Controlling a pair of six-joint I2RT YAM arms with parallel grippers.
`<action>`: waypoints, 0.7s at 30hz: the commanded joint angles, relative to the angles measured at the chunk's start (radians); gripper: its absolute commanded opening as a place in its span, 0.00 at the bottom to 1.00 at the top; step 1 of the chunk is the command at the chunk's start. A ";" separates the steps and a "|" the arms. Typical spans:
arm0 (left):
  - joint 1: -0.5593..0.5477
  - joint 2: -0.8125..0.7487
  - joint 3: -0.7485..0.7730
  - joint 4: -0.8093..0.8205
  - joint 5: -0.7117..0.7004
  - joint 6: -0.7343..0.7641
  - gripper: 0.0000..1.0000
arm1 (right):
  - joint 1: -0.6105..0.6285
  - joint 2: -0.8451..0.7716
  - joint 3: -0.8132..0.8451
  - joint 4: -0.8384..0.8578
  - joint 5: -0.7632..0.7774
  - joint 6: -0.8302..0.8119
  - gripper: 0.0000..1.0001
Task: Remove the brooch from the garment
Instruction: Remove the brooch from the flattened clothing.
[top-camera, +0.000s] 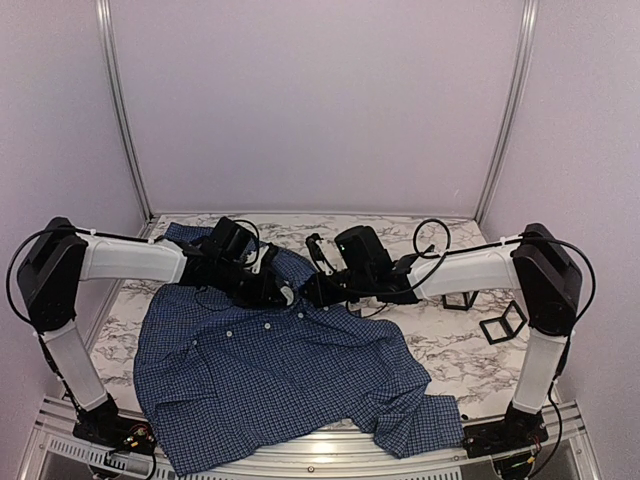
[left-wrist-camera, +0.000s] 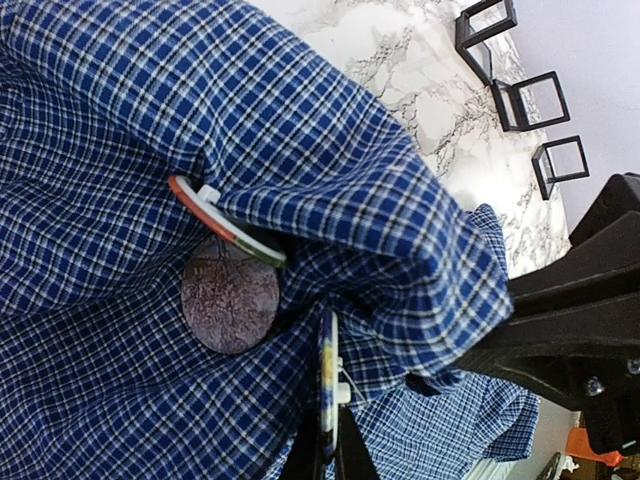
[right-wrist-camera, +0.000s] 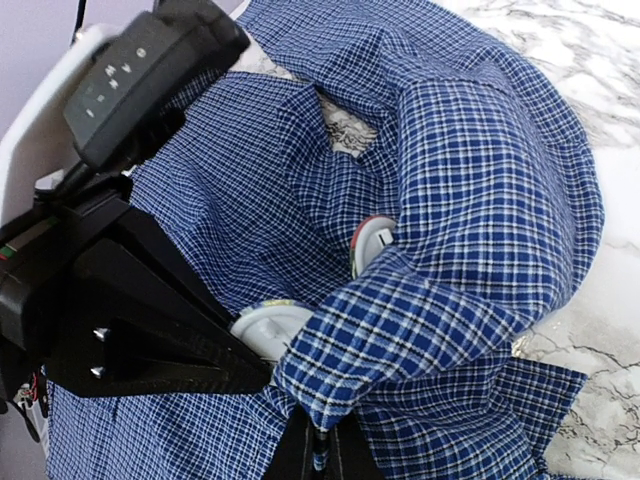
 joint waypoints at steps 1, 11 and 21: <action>0.000 -0.103 -0.017 -0.030 -0.030 0.017 0.00 | 0.009 0.014 -0.009 0.019 -0.021 0.009 0.06; 0.012 -0.205 0.012 -0.058 0.009 0.029 0.00 | 0.016 0.012 -0.003 0.003 -0.006 0.021 0.11; 0.030 -0.219 0.077 -0.048 0.108 0.046 0.00 | 0.016 -0.119 -0.008 -0.035 0.007 0.057 0.38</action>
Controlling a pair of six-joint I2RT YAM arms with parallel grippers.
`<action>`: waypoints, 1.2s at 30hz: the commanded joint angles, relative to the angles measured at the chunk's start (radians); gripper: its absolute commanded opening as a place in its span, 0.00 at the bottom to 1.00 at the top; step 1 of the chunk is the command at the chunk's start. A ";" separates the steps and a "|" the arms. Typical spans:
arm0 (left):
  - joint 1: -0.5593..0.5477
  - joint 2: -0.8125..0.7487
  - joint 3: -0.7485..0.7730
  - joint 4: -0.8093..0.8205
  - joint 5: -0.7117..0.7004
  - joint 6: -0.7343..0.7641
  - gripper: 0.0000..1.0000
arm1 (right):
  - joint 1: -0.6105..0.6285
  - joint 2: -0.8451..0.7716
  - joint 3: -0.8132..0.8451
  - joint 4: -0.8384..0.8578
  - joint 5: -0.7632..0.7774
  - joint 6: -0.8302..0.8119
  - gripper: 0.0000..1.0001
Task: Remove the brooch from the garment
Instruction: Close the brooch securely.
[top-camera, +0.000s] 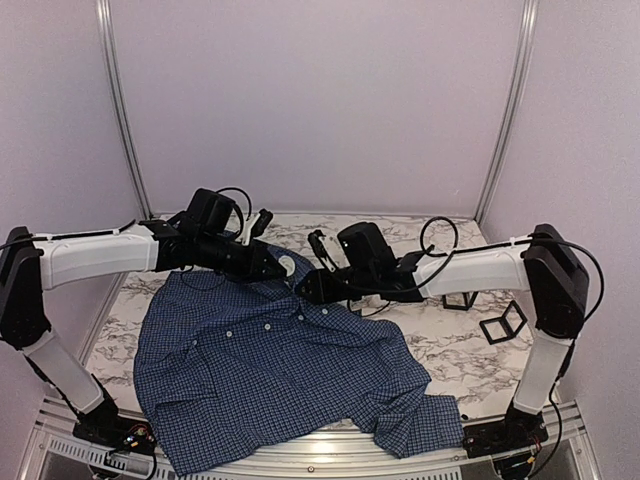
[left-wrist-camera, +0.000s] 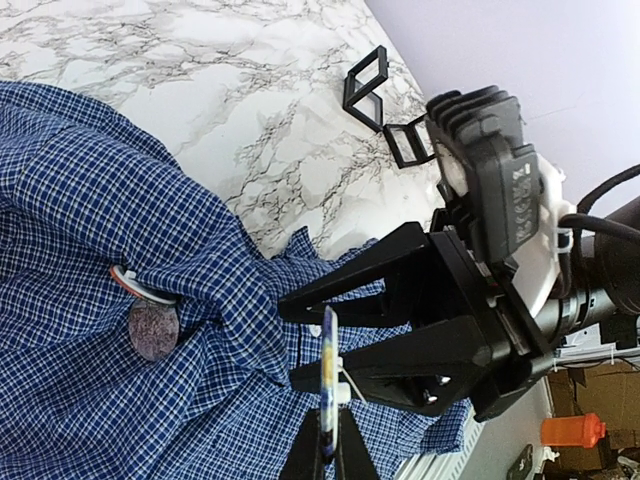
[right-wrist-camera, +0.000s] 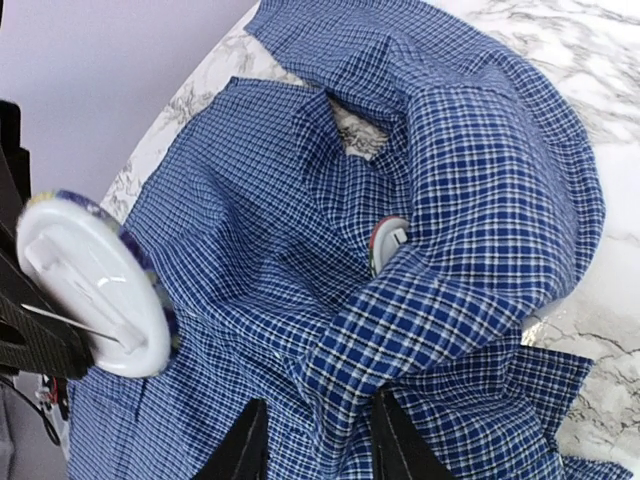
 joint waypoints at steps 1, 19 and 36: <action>0.014 -0.039 0.038 -0.005 0.060 0.022 0.00 | 0.009 -0.104 -0.009 -0.014 0.016 0.024 0.41; 0.006 -0.100 -0.066 0.285 0.255 -0.083 0.00 | -0.094 -0.303 -0.237 0.399 -0.281 0.154 0.61; -0.035 -0.073 -0.076 0.375 0.306 -0.100 0.00 | -0.107 -0.278 -0.224 0.559 -0.379 0.241 0.47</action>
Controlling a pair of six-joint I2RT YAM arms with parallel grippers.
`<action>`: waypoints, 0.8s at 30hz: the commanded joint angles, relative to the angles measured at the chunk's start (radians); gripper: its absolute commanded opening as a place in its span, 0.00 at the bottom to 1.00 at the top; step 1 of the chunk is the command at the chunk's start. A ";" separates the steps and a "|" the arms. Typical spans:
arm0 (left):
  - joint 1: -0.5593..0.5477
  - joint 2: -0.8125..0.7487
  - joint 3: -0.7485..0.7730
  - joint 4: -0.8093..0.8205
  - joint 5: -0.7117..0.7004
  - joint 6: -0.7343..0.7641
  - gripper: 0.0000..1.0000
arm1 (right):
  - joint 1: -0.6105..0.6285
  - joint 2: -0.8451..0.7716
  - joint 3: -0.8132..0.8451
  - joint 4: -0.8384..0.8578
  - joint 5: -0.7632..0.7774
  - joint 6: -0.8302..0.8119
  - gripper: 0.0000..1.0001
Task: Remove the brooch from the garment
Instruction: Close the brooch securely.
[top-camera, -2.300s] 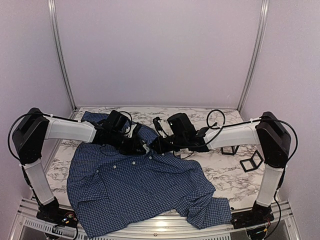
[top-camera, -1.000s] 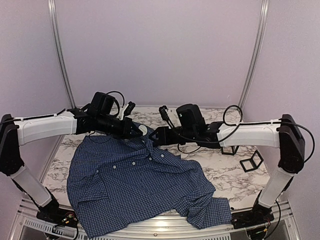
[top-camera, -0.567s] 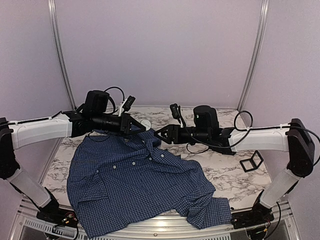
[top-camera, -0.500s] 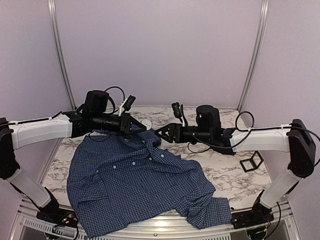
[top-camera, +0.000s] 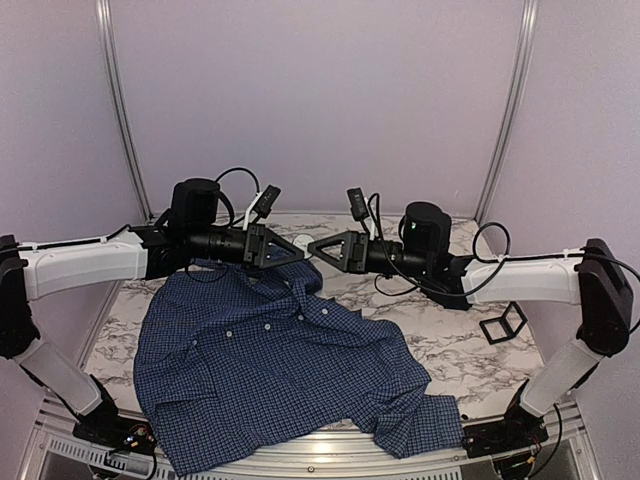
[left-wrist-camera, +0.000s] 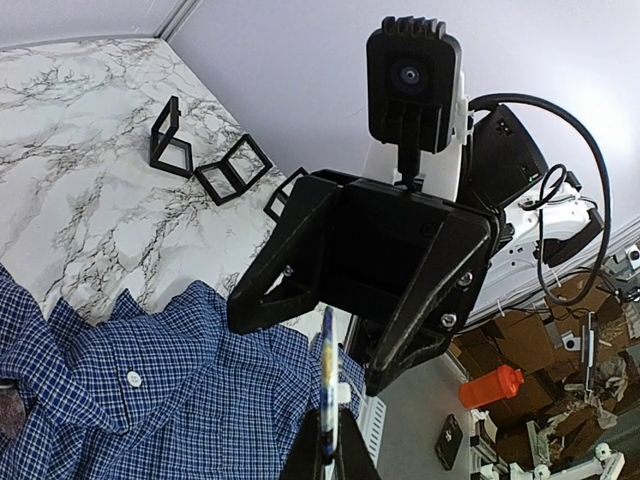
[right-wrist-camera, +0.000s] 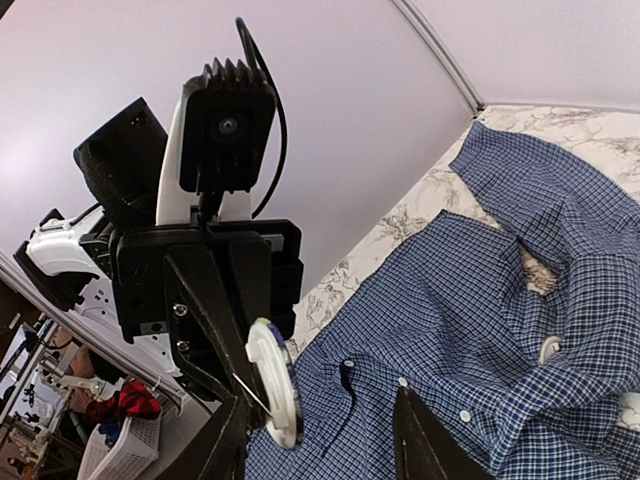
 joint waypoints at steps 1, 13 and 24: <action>-0.006 0.007 -0.017 0.031 0.014 -0.001 0.00 | -0.004 0.001 0.023 0.058 -0.036 0.024 0.47; -0.006 0.009 -0.014 0.027 0.008 0.002 0.00 | 0.010 0.028 0.031 0.086 -0.070 0.035 0.44; -0.007 -0.002 -0.024 0.012 -0.002 0.006 0.00 | 0.019 0.048 0.056 0.080 -0.079 0.031 0.31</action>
